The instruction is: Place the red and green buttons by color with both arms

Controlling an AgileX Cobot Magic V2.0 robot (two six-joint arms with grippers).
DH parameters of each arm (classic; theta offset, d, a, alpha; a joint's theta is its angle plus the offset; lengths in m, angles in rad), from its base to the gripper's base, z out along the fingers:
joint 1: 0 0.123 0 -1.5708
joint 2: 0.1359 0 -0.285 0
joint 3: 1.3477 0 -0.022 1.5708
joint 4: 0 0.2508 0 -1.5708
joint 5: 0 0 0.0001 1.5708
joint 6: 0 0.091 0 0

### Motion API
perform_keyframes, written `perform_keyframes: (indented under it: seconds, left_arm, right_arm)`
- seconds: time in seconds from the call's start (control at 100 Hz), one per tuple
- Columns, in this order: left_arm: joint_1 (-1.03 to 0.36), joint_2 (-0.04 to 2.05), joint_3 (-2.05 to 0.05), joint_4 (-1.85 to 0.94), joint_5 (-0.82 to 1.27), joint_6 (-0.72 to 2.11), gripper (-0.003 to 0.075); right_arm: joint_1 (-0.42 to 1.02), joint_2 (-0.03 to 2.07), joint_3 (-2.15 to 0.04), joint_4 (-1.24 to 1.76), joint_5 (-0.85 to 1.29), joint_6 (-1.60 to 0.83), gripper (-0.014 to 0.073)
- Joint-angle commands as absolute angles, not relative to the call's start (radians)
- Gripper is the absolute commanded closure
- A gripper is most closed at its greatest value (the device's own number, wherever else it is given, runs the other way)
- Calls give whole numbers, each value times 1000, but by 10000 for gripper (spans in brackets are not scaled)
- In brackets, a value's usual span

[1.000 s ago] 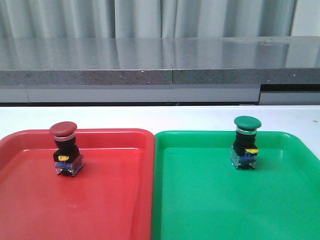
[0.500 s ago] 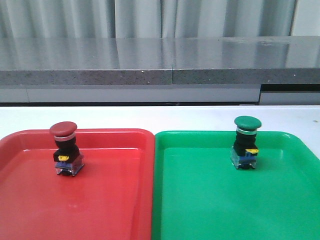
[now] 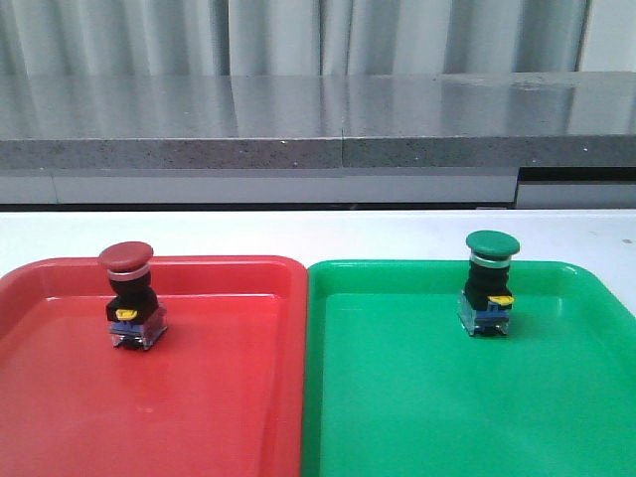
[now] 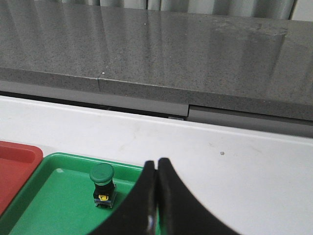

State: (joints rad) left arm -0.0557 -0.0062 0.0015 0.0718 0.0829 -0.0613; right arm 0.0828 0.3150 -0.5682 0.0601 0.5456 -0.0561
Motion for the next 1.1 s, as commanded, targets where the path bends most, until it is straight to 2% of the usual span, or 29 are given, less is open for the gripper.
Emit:
perform_keyframes:
  seconds: [0.0, 0.49, 0.79, 1.02, 1.09]
  left_arm:
    - [-55, -36, 42, 69, 0, -65, 739]
    - [-55, -36, 42, 69, 0, -65, 739]
    - [-55, -36, 42, 69, 0, -65, 739]
    - [-55, -36, 42, 69, 0, -65, 739]
    - [-55, -36, 42, 69, 0, -65, 739]
  right_arm:
    - [78, 320, -594, 51, 472, -57, 662]
    - [78, 315, -553, 50, 447, -57, 662]
    - [78, 139, -330, 26, 261, -57, 662]
    - [75, -38, -165, 20, 235, -57, 662]
    - [68, -28, -137, 13, 224, -47, 662]
